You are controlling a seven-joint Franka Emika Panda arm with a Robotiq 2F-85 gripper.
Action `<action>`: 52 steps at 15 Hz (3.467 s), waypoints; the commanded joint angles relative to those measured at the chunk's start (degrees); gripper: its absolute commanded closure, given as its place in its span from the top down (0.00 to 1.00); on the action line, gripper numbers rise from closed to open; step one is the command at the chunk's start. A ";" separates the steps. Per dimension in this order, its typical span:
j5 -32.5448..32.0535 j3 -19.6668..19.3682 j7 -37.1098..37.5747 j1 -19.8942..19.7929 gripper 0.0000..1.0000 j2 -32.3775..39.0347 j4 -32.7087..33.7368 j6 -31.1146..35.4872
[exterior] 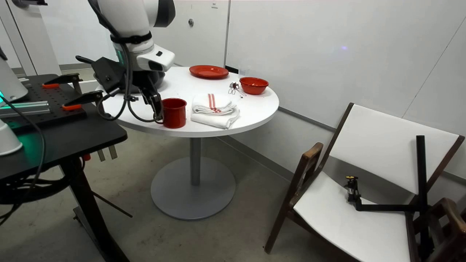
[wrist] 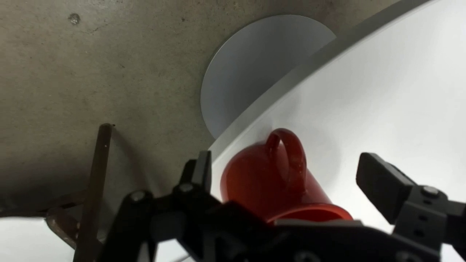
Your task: Move the cup at the edge of the table
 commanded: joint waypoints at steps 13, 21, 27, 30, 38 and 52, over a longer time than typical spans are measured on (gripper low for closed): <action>1.26 2.27 2.71 3.35 1.00 -17.20 -13.34 11.25; 7.08 4.44 1.07 7.94 1.00 -16.20 -10.68 16.16; 10.59 6.51 0.05 11.51 1.00 -16.43 -10.36 19.26; 11.89 8.20 -0.10 13.66 1.00 -16.57 -10.36 20.79; 13.19 12.94 0.40 19.44 1.00 -15.85 -10.15 23.68; 11.62 15.33 1.08 22.30 1.00 -15.19 -9.90 21.54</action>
